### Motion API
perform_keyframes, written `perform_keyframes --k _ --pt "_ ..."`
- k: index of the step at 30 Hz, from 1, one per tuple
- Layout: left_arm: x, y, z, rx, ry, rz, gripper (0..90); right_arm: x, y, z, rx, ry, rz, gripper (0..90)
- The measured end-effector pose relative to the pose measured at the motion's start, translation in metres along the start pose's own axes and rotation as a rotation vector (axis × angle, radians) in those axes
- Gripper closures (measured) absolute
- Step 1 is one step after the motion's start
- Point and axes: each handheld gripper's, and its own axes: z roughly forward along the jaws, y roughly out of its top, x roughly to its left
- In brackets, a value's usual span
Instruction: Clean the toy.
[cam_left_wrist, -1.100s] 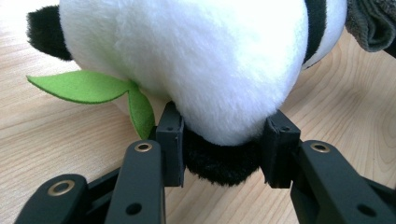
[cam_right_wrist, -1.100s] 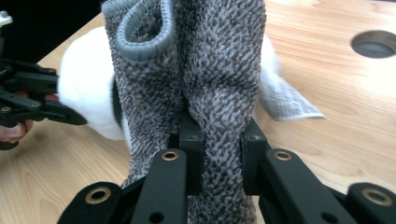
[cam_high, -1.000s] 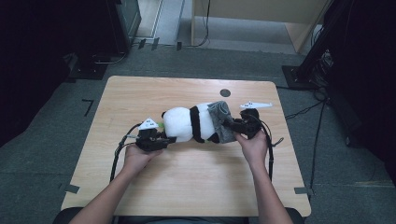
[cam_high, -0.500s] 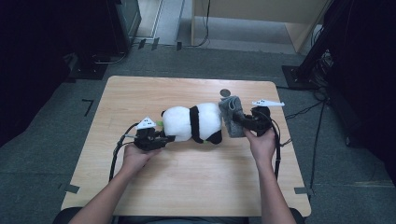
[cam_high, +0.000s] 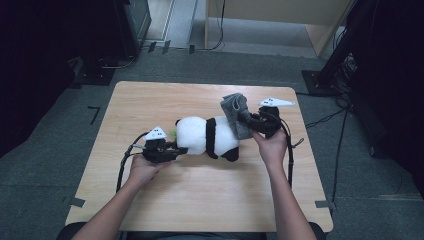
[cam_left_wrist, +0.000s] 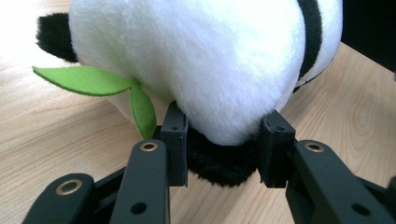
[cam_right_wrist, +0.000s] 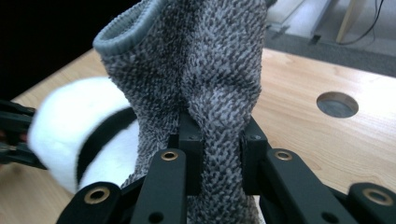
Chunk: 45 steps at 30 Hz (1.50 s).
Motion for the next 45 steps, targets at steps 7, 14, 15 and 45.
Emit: perform_keyframes --k 7,14,15,45 --pt "0.006 -0.008 0.003 0.014 0.008 0.010 57.0 0.009 0.002 0.023 0.100 -0.019 -0.108 77.6" --pt "0.008 -0.010 0.000 0.020 0.011 0.072 44.9 0.007 0.002 0.029 0.140 -0.017 -0.109 77.8" --pt "0.008 -0.010 -0.001 0.018 0.012 0.082 44.6 0.005 0.002 0.030 0.141 -0.016 -0.109 77.8" --pt "0.030 0.012 -0.011 -0.034 -0.079 0.181 20.5 -0.010 0.016 0.059 0.244 -0.001 -0.054 78.9"
